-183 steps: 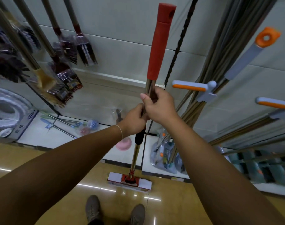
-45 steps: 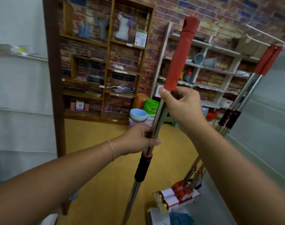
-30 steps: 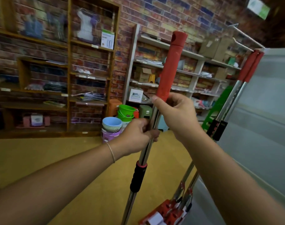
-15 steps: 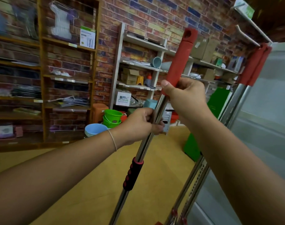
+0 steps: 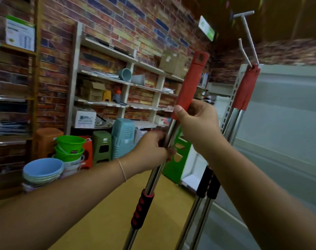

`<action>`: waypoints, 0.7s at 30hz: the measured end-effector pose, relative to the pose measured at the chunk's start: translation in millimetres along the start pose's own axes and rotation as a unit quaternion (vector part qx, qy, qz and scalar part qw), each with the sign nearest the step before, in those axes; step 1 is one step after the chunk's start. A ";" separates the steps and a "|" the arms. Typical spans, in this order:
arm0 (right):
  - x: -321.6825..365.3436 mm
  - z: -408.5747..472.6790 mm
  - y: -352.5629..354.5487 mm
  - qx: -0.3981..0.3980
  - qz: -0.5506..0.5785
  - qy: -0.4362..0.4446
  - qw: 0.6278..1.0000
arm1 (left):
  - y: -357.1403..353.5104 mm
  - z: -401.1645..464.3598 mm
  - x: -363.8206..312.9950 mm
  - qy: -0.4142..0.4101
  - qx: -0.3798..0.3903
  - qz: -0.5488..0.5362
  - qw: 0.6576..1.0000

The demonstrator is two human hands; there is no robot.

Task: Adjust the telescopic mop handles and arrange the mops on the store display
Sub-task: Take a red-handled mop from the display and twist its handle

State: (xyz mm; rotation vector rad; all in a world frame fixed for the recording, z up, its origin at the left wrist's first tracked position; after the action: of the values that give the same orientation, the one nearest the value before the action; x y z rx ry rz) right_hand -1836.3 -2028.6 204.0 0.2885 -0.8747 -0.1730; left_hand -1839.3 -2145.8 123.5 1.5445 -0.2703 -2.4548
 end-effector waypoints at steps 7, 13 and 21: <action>8.4 35.8 5.0 -0.098 -0.069 0.000 0.993 | 4.3 61.3 -13.5 -0.036 0.103 0.023 0.994; 9.7 46.9 13.8 -0.171 -0.117 -0.025 0.978 | -4.4 100.9 -13.7 -0.103 0.187 0.056 0.975; 15.8 57.1 34.1 -0.237 -0.134 -0.033 0.962 | -21.3 123.0 -37.7 -0.184 0.225 0.097 0.952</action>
State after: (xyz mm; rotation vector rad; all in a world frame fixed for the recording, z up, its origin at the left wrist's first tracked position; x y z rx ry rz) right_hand -1869.6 -2010.6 260.9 -0.0513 -0.8312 -0.6370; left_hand -1936.5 -2110.4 202.8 1.1055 -1.0568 -2.6192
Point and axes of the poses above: each hand's wrist, its own z-axis towards the middle knuckle, its own y-axis out of the back of the hand, x = y × z, the point moved 2 cm from there along z, towards the middle knuckle, and after that the axes turned 4 degrees about x, right-handed, at the moved point
